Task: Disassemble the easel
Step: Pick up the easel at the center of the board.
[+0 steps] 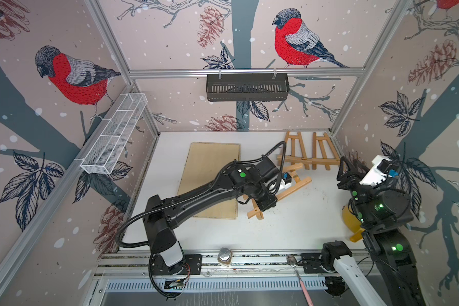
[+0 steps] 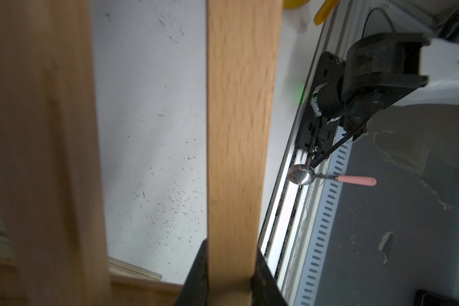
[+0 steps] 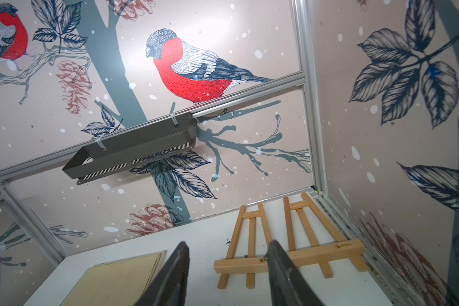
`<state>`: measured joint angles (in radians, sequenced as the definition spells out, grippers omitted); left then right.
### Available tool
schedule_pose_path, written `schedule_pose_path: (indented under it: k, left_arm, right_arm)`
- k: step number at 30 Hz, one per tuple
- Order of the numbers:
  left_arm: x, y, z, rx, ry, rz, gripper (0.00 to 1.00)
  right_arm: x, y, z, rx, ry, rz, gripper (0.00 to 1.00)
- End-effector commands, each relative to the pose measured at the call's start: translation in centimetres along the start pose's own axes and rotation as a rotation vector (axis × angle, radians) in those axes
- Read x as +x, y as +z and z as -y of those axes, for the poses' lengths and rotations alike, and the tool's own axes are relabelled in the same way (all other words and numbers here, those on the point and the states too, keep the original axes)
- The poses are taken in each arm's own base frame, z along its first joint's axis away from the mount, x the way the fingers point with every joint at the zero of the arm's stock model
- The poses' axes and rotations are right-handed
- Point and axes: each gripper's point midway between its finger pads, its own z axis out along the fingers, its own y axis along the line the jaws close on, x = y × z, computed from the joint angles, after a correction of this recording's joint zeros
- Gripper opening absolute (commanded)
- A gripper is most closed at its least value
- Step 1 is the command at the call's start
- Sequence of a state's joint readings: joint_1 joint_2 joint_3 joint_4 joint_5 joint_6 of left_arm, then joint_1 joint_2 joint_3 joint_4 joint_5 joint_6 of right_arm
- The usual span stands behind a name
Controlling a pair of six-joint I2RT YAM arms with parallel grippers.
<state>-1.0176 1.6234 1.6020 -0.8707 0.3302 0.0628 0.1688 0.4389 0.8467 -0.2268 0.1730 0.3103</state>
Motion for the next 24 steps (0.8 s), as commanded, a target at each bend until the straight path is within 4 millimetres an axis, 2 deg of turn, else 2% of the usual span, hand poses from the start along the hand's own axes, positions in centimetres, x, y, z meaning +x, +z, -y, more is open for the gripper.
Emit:
schedule_pose_path:
  k: [1, 4, 8, 11, 14, 19, 24]
  left_arm:
    - [-3.4, -3.9, 1.9, 0.198, 0.089, 0.231, 0.14]
    - [-4.4, -7.3, 2.9, 0.331, 0.153, 0.412, 0.15]
    - [-4.4, -10.2, 4.5, 0.437, 0.211, 0.479, 0.15]
    - [-4.3, -12.0, 5.7, 0.515, 0.26, 0.51, 0.16]
    - [-4.2, -13.6, 6.4, 0.577, 0.295, 0.545, 0.16]
    - [-4.2, -15.1, 7.5, 0.671, 0.351, 0.579, 0.16]
    - [-4.7, -15.1, 7.4, 0.702, 0.36, 0.584, 0.17]
  right_arm:
    - [-0.8, 0.0, 0.9, 0.054, -0.009, 0.045, 0.49]
    - [0.4, 0.5, 0.3, 0.008, -0.008, 0.022, 0.49]
    - [2.5, 0.8, -2.2, -0.158, -0.005, 0.0, 0.47]
    - [4.2, 0.1, -6.0, -0.403, -0.022, -0.019, 0.47]
    - [5.4, -2.1, -10.1, -0.699, -0.032, -0.029, 0.47]
    - [5.8, -5.3, -13.4, -0.989, -0.03, -0.023, 0.47]
    - [5.5, -5.9, -14.7, -1.062, -0.036, -0.029, 0.5]
